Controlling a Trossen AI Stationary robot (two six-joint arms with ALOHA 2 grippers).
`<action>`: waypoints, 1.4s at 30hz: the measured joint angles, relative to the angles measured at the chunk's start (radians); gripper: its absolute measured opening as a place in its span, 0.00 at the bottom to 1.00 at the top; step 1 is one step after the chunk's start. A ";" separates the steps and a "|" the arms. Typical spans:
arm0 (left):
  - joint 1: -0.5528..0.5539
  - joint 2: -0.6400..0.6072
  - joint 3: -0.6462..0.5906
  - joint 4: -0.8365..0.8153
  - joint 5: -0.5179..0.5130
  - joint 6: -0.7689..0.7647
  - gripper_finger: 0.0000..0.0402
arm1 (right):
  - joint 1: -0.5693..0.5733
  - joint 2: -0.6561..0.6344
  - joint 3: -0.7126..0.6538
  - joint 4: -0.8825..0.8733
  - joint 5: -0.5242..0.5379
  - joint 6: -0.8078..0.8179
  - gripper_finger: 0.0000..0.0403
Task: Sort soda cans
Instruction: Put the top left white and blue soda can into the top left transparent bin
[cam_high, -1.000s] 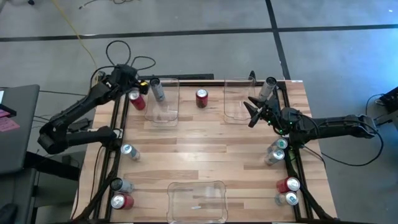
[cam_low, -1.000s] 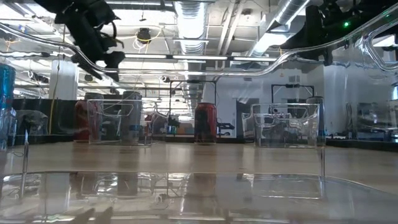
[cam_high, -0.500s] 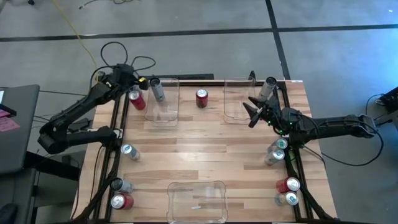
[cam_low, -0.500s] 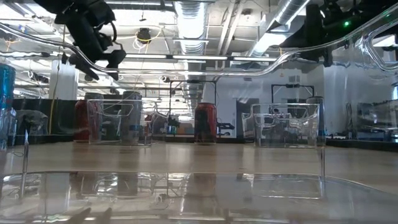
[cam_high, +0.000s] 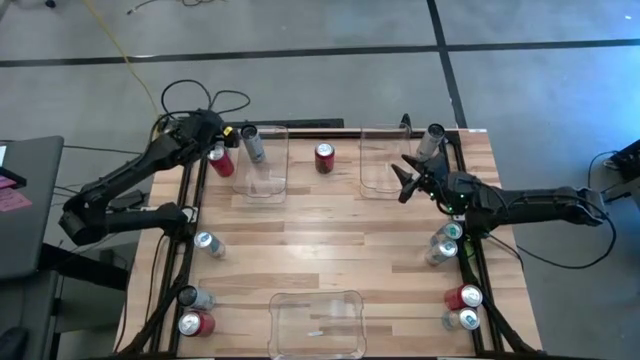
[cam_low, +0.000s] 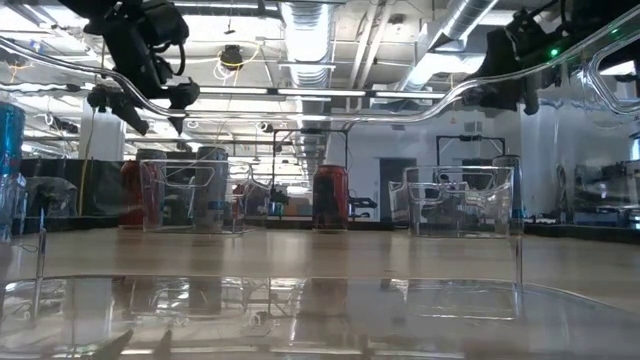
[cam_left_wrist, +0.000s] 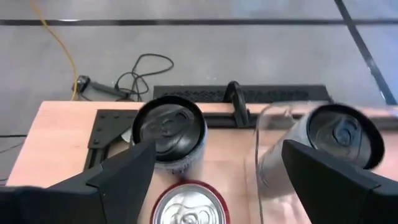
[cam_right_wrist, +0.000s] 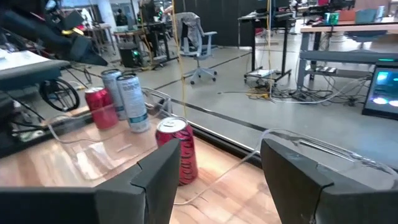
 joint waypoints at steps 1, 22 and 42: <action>0.000 0.006 0.000 0.018 -0.010 -0.012 0.85 | -0.006 0.000 0.000 -0.002 0.000 0.000 0.60; -0.001 0.110 0.253 -0.078 0.023 0.327 0.85 | -0.021 -0.001 0.000 -0.022 0.000 -0.019 0.60; 0.025 0.333 0.381 -0.433 -0.107 -0.070 0.85 | -0.013 -0.001 0.000 -0.058 -0.051 0.004 0.60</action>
